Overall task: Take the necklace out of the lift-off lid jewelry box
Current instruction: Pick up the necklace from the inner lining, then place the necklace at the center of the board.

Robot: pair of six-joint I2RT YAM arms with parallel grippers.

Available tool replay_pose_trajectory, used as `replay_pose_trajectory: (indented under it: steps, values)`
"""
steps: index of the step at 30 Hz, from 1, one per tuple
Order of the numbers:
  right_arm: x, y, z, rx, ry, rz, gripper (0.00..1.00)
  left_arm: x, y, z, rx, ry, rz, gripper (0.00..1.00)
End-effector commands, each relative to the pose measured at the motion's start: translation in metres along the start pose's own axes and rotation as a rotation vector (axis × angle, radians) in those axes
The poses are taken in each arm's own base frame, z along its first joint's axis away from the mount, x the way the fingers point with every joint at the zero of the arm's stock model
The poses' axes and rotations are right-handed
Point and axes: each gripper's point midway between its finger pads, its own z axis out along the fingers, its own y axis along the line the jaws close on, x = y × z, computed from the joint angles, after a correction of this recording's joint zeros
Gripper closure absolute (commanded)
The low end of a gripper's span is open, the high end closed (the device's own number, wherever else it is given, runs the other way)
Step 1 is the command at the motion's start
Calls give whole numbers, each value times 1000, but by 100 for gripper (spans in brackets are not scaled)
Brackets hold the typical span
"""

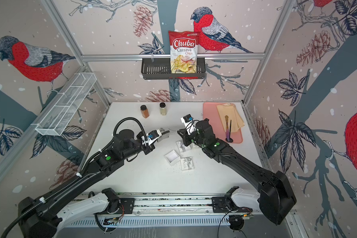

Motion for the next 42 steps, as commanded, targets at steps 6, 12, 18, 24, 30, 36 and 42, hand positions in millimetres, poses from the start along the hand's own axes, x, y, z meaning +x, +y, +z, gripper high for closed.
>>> replay_pose_trajectory:
  steps: [6,12,18,24,30,36,42]
  values:
    - [-13,-30,-3,121,-49,59,100,-7,-11,-8,35,-70,-36,100]
    - [-8,-45,4,157,-13,101,100,-5,-16,-8,61,-70,-36,100]
    - [-1,-42,21,130,64,114,100,9,6,-6,-85,-26,-58,100]
    - [-6,-35,47,88,124,101,100,23,27,-11,-247,-17,-106,100]
    - [-9,-19,93,18,197,80,100,24,42,-25,-362,-64,-154,100]
    - [-15,8,143,-57,246,54,100,26,52,-42,-461,-121,-204,100]
    - [-28,31,177,-96,259,29,100,29,55,-60,-520,-168,-227,100]
